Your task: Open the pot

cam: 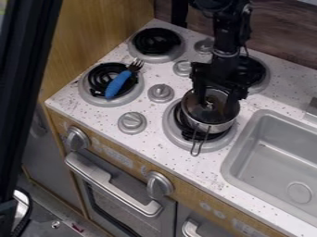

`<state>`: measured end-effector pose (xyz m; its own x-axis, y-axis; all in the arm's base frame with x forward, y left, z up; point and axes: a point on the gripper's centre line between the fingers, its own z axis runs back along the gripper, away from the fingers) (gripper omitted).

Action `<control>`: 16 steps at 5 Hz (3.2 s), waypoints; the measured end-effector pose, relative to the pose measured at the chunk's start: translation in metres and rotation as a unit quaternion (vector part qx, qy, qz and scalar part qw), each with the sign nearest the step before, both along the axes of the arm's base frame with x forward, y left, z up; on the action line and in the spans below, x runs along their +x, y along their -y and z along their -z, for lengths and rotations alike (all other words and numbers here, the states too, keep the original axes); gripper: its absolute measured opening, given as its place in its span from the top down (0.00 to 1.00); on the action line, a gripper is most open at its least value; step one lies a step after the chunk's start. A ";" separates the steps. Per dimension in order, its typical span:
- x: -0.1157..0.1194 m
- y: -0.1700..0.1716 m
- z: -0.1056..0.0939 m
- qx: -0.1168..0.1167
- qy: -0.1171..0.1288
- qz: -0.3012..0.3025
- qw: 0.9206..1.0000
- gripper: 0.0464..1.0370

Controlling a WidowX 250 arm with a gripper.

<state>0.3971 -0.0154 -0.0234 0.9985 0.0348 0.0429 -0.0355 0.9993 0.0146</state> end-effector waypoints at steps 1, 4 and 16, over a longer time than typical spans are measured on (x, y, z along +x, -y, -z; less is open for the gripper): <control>-0.001 -0.001 -0.001 0.000 0.002 -0.001 1.000 0.13; 0.001 -0.002 -0.002 -0.013 -0.001 0.005 1.000 0.77; 0.056 -0.096 -0.046 0.035 0.051 0.025 0.998 0.04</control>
